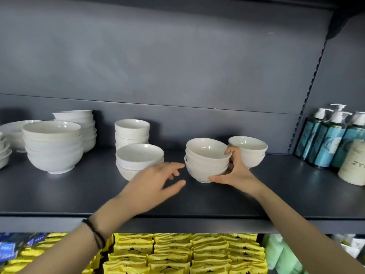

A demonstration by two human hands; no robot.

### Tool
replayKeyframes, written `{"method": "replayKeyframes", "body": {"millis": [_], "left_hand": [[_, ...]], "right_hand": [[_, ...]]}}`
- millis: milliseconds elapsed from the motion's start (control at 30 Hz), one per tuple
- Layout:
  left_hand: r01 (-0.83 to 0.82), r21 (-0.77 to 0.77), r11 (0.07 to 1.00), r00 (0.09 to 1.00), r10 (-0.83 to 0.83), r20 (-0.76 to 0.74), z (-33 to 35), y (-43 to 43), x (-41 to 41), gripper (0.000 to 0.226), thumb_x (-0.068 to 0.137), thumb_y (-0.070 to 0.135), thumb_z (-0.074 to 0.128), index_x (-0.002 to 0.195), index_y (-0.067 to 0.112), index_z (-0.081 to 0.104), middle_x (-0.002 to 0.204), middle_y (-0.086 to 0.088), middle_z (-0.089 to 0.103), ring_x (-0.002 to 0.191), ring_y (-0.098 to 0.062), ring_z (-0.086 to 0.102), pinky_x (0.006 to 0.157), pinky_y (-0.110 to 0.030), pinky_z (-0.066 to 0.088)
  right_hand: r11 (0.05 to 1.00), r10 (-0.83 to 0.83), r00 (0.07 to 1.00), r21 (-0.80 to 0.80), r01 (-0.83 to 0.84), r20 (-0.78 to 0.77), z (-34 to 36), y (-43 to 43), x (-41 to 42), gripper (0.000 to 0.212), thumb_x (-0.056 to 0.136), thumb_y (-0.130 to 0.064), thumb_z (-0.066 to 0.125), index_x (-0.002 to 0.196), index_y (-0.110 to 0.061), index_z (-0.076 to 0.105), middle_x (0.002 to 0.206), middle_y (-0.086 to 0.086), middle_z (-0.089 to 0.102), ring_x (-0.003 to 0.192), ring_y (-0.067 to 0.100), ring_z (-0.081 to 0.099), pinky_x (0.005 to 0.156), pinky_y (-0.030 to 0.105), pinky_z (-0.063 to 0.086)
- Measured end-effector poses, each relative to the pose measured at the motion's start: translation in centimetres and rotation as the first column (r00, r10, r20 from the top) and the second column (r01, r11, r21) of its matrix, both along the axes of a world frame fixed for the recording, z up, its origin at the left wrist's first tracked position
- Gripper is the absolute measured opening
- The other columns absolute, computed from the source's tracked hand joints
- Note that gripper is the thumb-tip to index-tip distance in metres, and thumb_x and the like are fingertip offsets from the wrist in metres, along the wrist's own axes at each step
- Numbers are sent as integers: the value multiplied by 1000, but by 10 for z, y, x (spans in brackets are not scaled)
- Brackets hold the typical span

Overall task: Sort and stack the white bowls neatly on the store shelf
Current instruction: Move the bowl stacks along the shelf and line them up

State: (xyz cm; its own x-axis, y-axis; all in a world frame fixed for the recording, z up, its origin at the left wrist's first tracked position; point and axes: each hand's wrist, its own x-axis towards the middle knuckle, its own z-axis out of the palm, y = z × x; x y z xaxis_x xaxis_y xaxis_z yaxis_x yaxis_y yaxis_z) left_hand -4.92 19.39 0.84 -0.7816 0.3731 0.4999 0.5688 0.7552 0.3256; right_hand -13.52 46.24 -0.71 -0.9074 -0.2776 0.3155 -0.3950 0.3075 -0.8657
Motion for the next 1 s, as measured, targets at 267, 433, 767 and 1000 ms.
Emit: {"method": "replayKeyframes", "body": {"millis": [267, 433, 767, 1000], "left_hand": [[-101, 145, 984, 906, 31, 422, -18, 42, -64, 119, 67, 66, 69, 154, 26, -3, 154, 2, 35, 139, -13, 36, 113, -30, 31], [-51, 488, 872, 876, -195, 442, -23, 48, -79, 101, 54, 44, 89, 140, 33, 38, 131, 14, 58, 121, -6, 54, 105, -34, 45], [-21, 693, 721, 899, -289, 328, 8, 75, -84, 71, 66, 6, 86, 128, 19, 54, 117, 6, 69, 104, -2, 65, 79, -14, 52], [60, 760, 647, 884, -388, 261, 53, 132, -125, 70, 70, 1, 81, 131, 16, 50, 120, 10, 65, 104, 2, 64, 76, -12, 51]], "right_hand": [[995, 92, 992, 18, -94, 81, 0, 13, 0, 110, 71, -12, 86, 137, -53, 8, 140, -25, 32, 123, 5, 51, 95, 29, 52], [994, 106, 990, -18, -104, 88, -6, 11, -3, 102, 70, -11, 86, 145, -38, 23, 139, -9, 51, 122, 9, 57, 96, 26, 52], [991, 39, 999, -128, -39, -5, 35, 31, -2, 82, 68, 4, 83, 136, -22, 46, 120, -4, 66, 106, 8, 66, 79, 18, 54], [992, -92, 987, -98, 80, -133, 84, 83, -25, 81, 65, -8, 88, 132, -35, 51, 117, -13, 68, 108, 5, 64, 91, 26, 53]]}}
